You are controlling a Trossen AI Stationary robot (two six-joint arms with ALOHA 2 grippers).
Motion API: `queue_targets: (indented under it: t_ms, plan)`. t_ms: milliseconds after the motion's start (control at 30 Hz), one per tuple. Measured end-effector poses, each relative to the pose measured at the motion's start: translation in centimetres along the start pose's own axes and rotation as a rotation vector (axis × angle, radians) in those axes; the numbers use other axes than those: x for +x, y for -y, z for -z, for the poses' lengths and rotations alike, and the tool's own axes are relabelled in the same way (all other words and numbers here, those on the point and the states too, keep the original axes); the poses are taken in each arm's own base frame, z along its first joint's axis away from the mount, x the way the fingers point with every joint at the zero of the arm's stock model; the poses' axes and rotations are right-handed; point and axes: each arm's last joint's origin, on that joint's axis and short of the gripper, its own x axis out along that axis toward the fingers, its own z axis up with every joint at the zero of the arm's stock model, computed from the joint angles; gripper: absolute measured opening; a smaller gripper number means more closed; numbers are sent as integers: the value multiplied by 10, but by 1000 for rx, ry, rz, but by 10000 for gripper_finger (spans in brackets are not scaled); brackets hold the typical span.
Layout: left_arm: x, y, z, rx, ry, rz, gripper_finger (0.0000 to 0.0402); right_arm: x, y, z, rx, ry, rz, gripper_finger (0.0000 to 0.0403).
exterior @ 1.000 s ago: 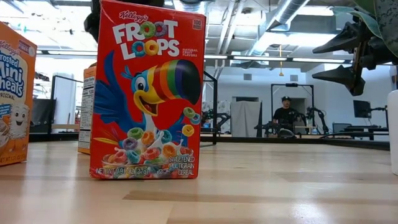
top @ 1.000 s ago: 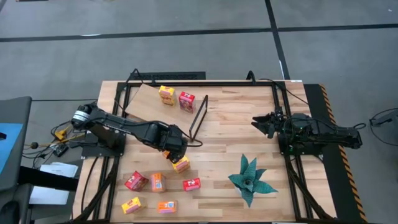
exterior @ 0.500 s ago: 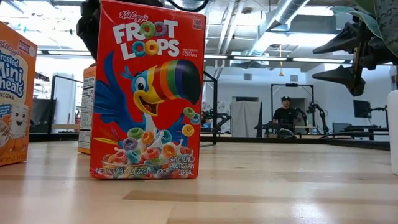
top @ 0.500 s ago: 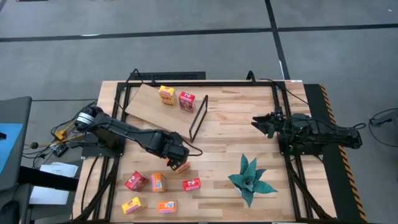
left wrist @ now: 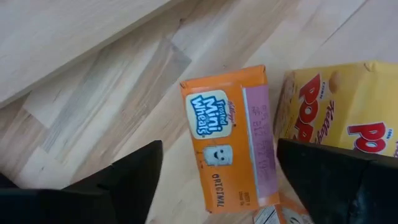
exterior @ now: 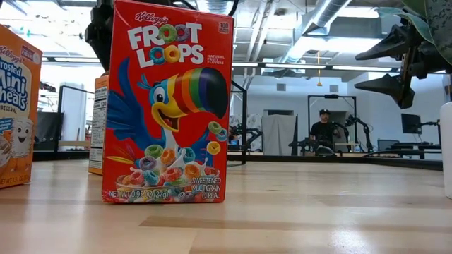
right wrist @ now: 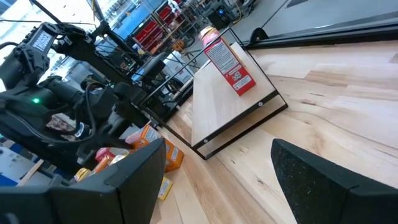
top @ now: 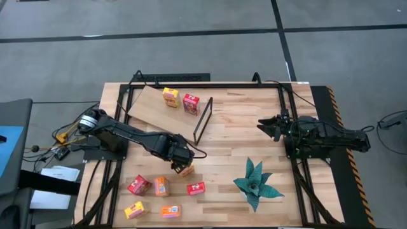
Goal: Stack cereal on shelf
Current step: Put the top orange cereal box on the shelf
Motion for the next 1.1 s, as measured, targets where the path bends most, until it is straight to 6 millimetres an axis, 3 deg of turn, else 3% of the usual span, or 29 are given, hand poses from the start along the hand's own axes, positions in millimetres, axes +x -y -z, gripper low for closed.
queue_targets:
  t_ms: [200,433,700,1100]
  plan:
    - [0,0,0,16,-3,-2,234,0,0,0,0,0,-1,317]
    - [1,-2,-3,35,-14,7,193,0,0,0,0,0,-2,317]
    - [3,-5,-7,75,-47,26,170,0,0,0,0,0,-2,317]
    - [-10,-14,-19,154,-64,5,168,0,0,0,-1,0,-1,317]
